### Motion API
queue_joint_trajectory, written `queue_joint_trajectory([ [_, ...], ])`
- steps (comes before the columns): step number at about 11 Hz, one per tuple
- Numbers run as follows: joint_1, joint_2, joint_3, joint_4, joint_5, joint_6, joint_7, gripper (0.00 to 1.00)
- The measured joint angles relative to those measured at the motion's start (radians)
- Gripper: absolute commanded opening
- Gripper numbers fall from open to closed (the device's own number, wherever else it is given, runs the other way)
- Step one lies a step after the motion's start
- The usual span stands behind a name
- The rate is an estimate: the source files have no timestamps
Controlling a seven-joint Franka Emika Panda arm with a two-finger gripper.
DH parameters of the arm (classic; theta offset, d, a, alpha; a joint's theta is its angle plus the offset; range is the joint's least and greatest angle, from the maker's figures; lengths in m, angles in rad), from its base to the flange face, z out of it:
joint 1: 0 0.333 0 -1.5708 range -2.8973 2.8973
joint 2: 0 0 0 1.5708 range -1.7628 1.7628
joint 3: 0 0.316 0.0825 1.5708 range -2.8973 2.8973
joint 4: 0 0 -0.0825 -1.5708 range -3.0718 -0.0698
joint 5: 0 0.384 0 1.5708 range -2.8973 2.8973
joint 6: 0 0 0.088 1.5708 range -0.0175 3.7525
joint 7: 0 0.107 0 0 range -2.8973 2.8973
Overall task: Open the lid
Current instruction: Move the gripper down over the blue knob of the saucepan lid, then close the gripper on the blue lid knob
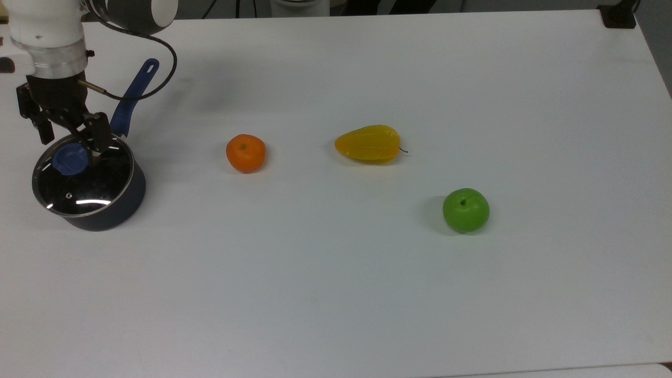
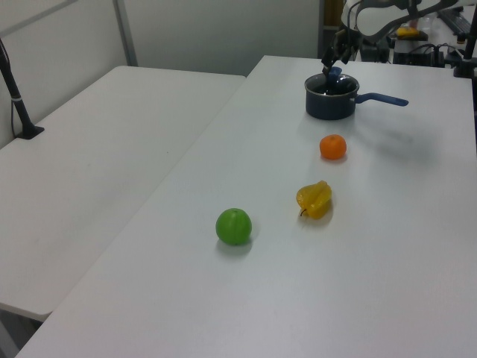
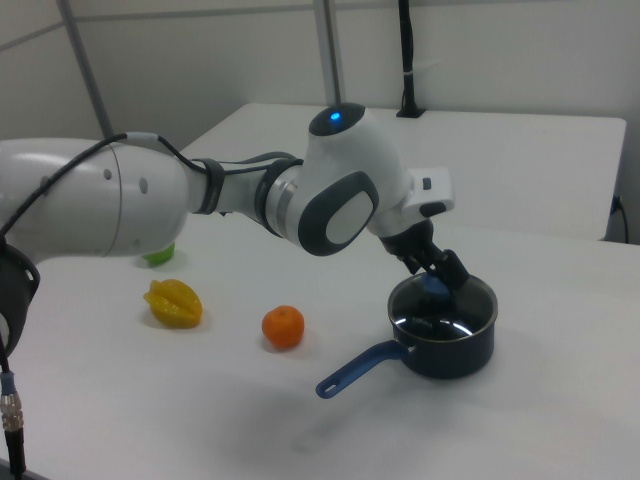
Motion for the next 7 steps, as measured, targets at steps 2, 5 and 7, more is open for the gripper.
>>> queue_joint_trajectory([
  [2,-0.006,0.014,0.0,0.003,0.0,0.002,0.0,0.95],
  [5,-0.006,0.017,0.0,0.005,0.0,0.002,0.0,0.65],
  [7,-0.006,0.017,0.002,0.006,0.002,0.002,0.001,0.56],
])
